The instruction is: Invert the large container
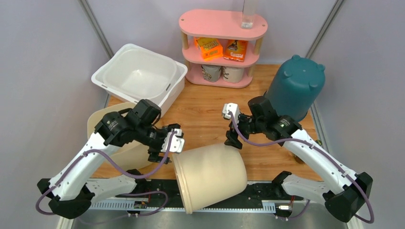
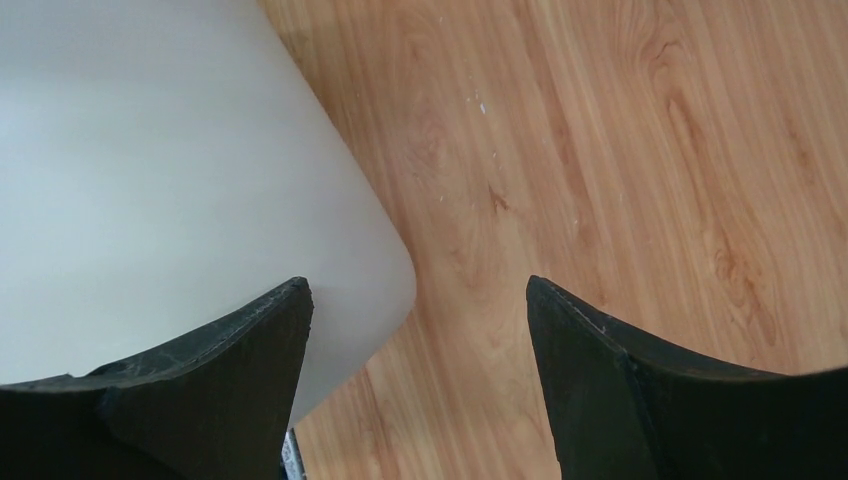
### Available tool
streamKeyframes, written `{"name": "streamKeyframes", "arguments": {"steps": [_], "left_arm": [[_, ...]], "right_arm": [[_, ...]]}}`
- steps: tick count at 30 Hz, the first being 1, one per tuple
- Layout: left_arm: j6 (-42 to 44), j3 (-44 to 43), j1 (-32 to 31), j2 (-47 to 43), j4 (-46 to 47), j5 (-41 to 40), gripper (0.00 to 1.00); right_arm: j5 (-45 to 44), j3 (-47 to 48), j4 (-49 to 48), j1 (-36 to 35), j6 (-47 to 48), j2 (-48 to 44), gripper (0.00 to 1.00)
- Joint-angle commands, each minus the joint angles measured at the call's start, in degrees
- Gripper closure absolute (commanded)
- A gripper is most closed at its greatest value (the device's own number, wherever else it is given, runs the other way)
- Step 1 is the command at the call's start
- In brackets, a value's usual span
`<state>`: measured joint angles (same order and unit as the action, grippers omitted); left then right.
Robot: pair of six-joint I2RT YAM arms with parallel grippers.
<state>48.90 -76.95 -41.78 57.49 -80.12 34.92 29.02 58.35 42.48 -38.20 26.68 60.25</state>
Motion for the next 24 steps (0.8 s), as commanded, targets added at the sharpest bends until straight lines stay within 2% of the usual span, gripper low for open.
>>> {"name": "streamKeyframes", "arguments": {"steps": [1,3,7,14,17,18,20,23,24], "left_arm": [[18.6,-1.1,-4.9,0.9,0.2,-2.1,0.15],[23.6,-0.7,-7.2,1.2,-3.0,-1.7,0.19],[29.2,0.1,-13.4,-0.6,-4.6,-0.9,0.2],[28.4,4.0,-20.5,-4.5,3.0,3.2,0.27],[31.0,8.0,-20.8,-4.2,5.2,2.6,0.4],[31.7,8.7,-20.8,-4.0,5.5,2.5,0.49],[33.8,10.8,-20.8,-3.9,7.0,1.7,0.56],[35.7,14.2,-20.9,-4.2,9.6,-1.1,0.59],[36.6,14.7,-20.8,-4.3,10.1,-2.3,0.68]], "right_arm": [[0.2,-0.8,3.2,1.7,-2.7,1.5,0.18],[0.8,-1.0,2.9,2.5,-3.5,2.3,0.18],[2.0,-2.0,1.8,3.9,-5.1,3.0,0.18],[1.7,-1.6,1.3,4.6,-5.5,4.2,0.18],[1.6,-1.5,1.0,4.8,-5.6,4.8,0.18],[1.7,-1.5,0.9,4.8,-5.7,4.9,0.18],[1.7,-1.4,0.8,4.9,-5.9,5.2,0.18],[1.8,-1.2,0.6,5.3,-6.2,5.5,0.17],[1.7,-1.1,0.6,5.6,-6.4,5.5,0.17]]}}
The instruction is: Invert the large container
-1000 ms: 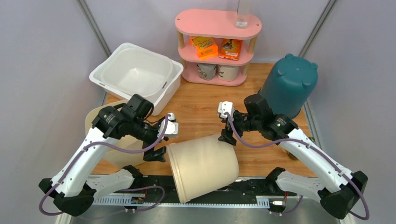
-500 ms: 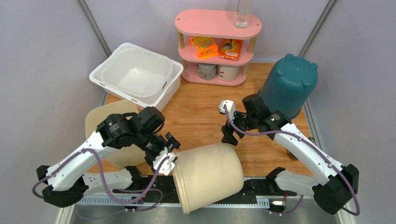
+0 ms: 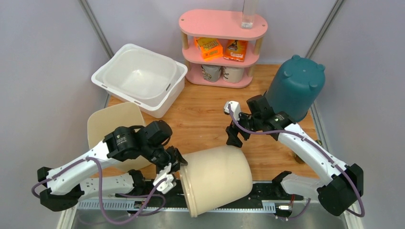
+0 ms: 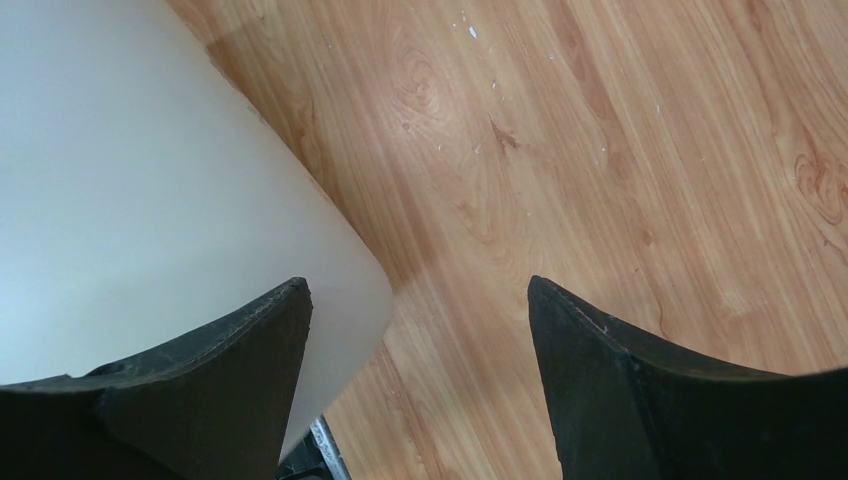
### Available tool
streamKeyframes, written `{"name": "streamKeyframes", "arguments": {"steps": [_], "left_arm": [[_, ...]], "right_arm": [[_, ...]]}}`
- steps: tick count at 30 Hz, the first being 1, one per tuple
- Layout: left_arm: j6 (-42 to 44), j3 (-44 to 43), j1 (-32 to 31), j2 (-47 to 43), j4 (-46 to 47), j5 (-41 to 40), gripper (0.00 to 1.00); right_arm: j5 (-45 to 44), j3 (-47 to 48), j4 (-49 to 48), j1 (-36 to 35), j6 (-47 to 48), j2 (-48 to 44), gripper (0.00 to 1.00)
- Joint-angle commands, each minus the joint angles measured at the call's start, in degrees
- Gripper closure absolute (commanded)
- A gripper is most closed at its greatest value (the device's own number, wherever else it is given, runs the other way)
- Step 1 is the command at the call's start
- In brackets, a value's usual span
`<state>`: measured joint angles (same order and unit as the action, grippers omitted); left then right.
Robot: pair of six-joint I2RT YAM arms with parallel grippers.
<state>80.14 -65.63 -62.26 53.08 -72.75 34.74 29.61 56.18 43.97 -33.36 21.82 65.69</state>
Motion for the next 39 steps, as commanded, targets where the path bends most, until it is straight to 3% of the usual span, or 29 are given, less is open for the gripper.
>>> {"name": "streamKeyframes", "arguments": {"steps": [1,2,3,5,9,11,13,14,16,19,22,24,27,32,35,39], "left_arm": [[5.8,4.2,-0.4,0.1,3.8,-2.5,0.76],[6.2,4.3,-0.3,0.3,4.2,-3.3,0.92],[6.5,4.5,-0.3,0.3,4.9,-3.8,0.96],[7.4,4.4,-0.4,0.5,5.7,-5.8,0.99],[7.1,7.2,-0.3,-0.8,14.7,-14.9,1.0],[3.7,12.0,-0.4,-3.7,27.2,-21.7,1.0],[-0.2,20.2,-0.5,-7.9,46.1,-29.5,1.0],[-0.8,23.3,-0.4,-9.2,59.9,-34.3,1.0],[-1.1,31.2,-0.5,-11.7,75.4,-38.1,1.0],[-1.2,37.3,-1.4,-12.5,82.7,-40.1,1.0],[5.9,46.0,-3.3,-9.9,101.1,-43.6,1.0],[7.2,45.4,-3.5,-5.9,108.0,-46.3,1.0],[7.0,41.0,-3.6,2.9,114.9,-53.2,1.0],[8.4,32.2,-3.5,6.5,115.7,-52.6,1.0],[6.6,31.4,-3.5,6.5,115.0,-53.1,1.0],[7.1,37.2,-4.8,7.5,117.7,-52.6,1.0]], "right_arm": [[1.0,1.3,-0.8,1.2,-2.1,0.1,0.17],[0.7,1.9,-0.6,2.0,-2.6,0.3,0.17],[0.2,2.7,-0.4,3.1,-3.3,0.6,0.17],[0.3,6.4,0.8,7.6,-3.6,2.1,0.17],[3.9,14.9,2.9,24.2,-4.8,7.7,0.17],[5.4,17.3,4.3,30.4,-6.3,10.6,0.18],[6.2,18.1,5.1,35.6,-7.4,12.0,0.18],[7.0,18.1,5.1,37.1,-7.4,12.0,0.18],[7.2,18.0,5.1,38.2,-7.0,11.5,0.18],[7.3,17.2,4.1,38.3,-7.4,10.4,0.18],[7.1,15.1,2.1,38.3,-9.0,9.2,0.18],[7.5,13.9,1.3,38.4,-9.6,8.5,0.18],[7.4,13.3,1.7,38.3,-10.3,8.0,0.18],[5.2,14.0,3.3,38.3,-9.8,7.1,0.18],[4.2,13.3,2.7,38.3,-10.2,6.6,0.18],[2.6,10.6,-0.4,38.1,-12.1,6.3,0.19]]}}
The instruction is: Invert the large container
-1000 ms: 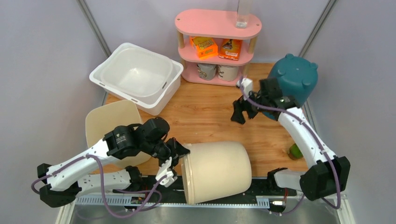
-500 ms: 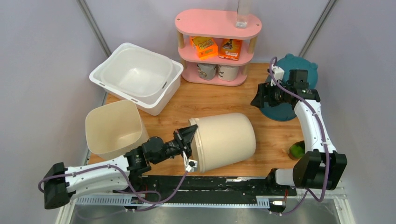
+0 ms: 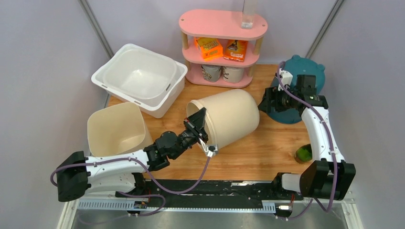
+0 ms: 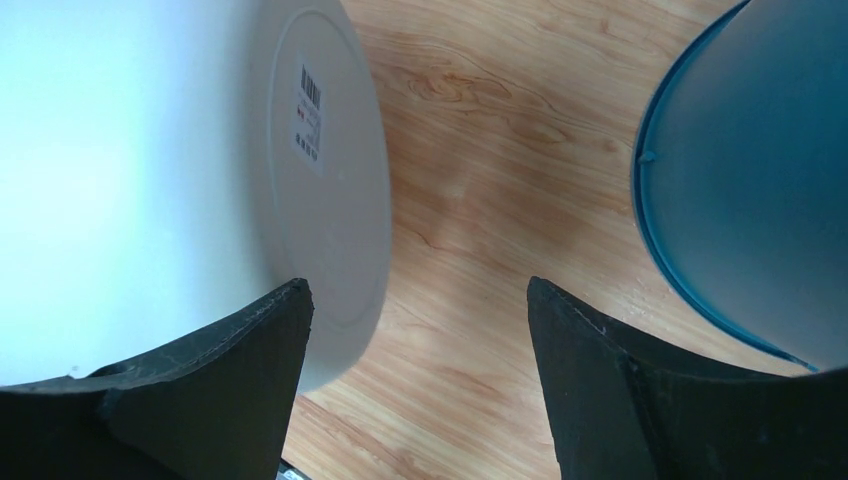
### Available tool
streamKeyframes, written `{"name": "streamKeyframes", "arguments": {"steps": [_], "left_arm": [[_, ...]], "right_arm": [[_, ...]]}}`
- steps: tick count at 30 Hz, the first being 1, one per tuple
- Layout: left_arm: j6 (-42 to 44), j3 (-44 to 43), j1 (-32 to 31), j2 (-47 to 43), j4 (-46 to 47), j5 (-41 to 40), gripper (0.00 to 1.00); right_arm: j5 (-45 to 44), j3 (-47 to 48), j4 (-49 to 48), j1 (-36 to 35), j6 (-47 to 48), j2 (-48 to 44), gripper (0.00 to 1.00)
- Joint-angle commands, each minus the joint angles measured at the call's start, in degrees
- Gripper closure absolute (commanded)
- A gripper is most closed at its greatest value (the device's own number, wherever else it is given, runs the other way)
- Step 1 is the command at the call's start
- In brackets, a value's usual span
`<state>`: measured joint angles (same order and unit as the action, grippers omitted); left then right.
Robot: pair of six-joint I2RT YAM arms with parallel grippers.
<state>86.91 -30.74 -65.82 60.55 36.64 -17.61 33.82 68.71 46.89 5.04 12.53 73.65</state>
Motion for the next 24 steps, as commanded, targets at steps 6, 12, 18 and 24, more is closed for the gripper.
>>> {"name": "streamKeyframes", "arguments": {"steps": [6,12,18,24], "left_arm": [[-1.2,0.0,-1.6,2.5,8.0,-1.4,1.0],[-2.1,1.9,-1.6,1.1,6.1,-3.3,1.0],[-6.8,6.1,-1.8,-0.1,4.8,-4.6,1.0],[-18.3,7.9,-3.6,-7.8,-11.4,-3.0,1.0]], "right_arm": [[-9.5,-2.5,-6.0,-3.6,-2.7,1.8,0.2],[-12.8,-3.9,-4.7,-7.2,-0.5,5.0,0.21],[10.1,-4.7,-3.7,-12.9,0.6,4.8,0.25],[28.8,0.7,-7.6,-13.4,-6.7,5.6,0.24]]}}
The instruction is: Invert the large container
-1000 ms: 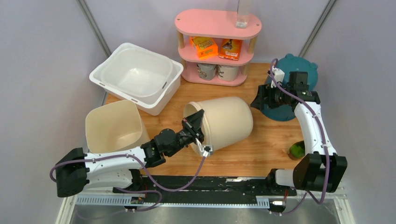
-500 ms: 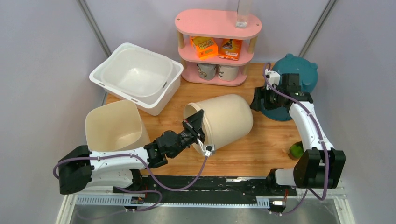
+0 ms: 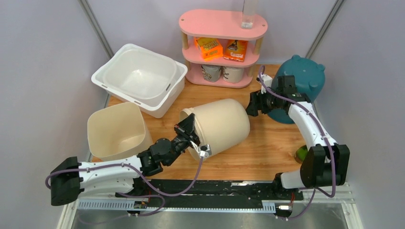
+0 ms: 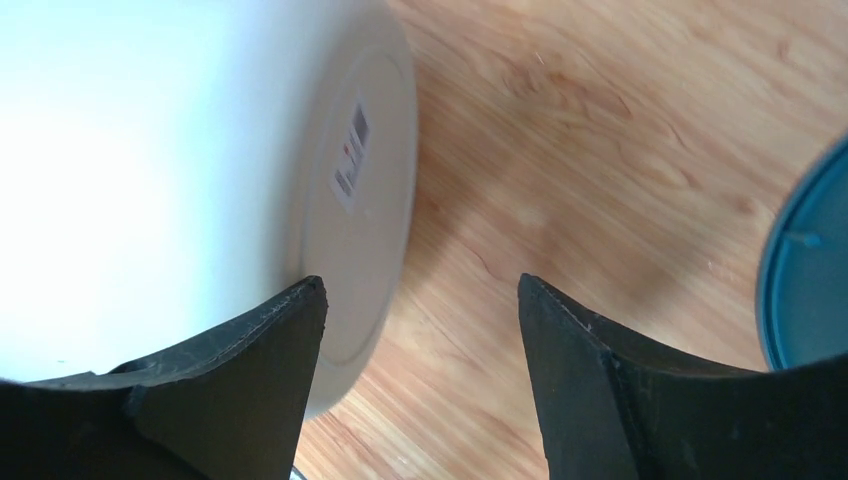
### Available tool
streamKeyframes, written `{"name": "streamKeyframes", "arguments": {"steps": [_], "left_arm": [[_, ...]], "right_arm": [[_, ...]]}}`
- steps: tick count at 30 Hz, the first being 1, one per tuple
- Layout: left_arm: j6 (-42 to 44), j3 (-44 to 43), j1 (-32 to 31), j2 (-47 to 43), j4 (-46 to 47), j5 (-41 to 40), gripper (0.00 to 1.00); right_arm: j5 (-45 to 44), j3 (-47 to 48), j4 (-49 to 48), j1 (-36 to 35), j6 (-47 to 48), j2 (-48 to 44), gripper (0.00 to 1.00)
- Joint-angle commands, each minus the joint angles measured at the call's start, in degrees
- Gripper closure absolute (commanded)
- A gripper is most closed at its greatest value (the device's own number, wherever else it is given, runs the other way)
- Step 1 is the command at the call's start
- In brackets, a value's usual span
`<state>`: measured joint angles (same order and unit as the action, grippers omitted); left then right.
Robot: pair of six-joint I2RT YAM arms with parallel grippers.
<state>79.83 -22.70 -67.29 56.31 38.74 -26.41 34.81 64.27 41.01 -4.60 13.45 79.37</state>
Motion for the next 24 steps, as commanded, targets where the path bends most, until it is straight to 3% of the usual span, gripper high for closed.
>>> {"name": "streamKeyframes", "arguments": {"steps": [1,8,14,16,17,19,21,24], "left_arm": [[-12.4,-0.9,-2.5,-4.7,-19.1,7.7,1.0],[-18.9,-4.7,-3.3,-6.7,-37.2,8.7,1.0],[-21.7,-7.1,-3.4,-5.5,-43.6,8.9,1.0],[-21.5,-7.4,-3.3,-5.3,-43.6,8.6,0.86],[-20.8,-7.4,-3.4,-5.5,-43.3,8.2,0.72],[-18.9,-7.2,-3.3,-5.8,-42.0,6.9,0.56],[-16.7,-7.3,-3.3,-6.2,-40.8,5.2,0.42],[-15.5,-10.5,-3.3,-6.3,-41.8,2.4,0.28]], "right_arm": [[29.8,5.6,-2.0,-4.1,-8.3,0.6,0.24],[35.3,2.5,-5.6,-5.3,-16.2,2.8,0.23],[34.9,-1.6,-6.1,-5.3,-21.5,1.5,0.21],[34.4,-2.9,-5.7,-5.3,-21.3,0.6,0.2],[34.1,-3.4,-5.6,-5.3,-20.9,-0.1,0.2],[33.1,-3.8,-5.6,-5.2,-20.2,-1.2,0.19],[32.8,-3.4,-5.6,-4.7,-20.1,-1.8,0.19],[32.1,-2.7,-5.4,-2.6,-20.5,-2.4,0.19]]}}
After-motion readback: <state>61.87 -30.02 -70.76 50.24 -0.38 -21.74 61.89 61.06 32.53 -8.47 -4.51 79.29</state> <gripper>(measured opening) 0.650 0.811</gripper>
